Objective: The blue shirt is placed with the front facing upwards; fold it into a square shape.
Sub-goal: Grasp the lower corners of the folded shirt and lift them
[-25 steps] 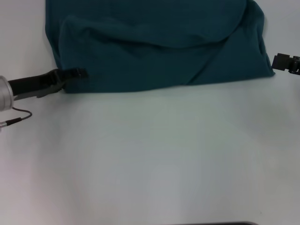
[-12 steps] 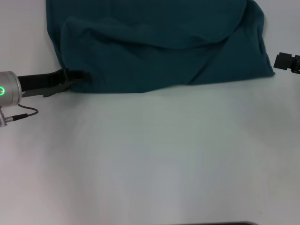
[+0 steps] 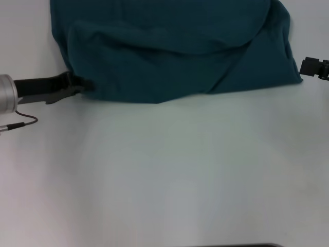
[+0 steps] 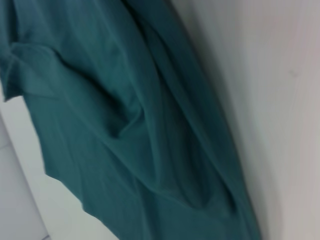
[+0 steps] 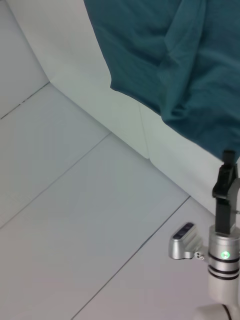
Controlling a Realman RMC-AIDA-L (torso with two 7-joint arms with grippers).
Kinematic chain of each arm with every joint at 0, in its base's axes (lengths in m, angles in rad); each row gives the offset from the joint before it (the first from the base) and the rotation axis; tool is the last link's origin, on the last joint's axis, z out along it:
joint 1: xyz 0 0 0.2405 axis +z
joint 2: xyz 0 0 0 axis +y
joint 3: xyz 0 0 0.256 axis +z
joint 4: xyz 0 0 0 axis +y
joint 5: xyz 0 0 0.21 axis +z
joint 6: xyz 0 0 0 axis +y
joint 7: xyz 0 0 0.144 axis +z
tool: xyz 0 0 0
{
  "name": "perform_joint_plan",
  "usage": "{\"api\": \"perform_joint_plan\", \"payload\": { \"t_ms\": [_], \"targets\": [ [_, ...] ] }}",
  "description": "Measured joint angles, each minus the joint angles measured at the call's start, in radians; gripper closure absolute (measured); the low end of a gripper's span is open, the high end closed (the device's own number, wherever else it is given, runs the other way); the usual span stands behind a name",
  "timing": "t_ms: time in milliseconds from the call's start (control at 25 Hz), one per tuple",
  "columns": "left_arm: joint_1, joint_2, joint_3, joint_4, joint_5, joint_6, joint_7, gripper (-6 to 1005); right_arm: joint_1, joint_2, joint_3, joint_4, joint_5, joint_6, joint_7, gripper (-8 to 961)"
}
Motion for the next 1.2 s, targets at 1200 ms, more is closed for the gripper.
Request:
{"api": "perform_joint_plan", "payload": {
  "t_ms": [1200],
  "targets": [
    [-0.023,0.106,-0.002,-0.084,0.007,0.252,-0.136,988,0.188,-0.109,-0.007,-0.086,-0.341,0.209,0.445,237]
  ]
}}
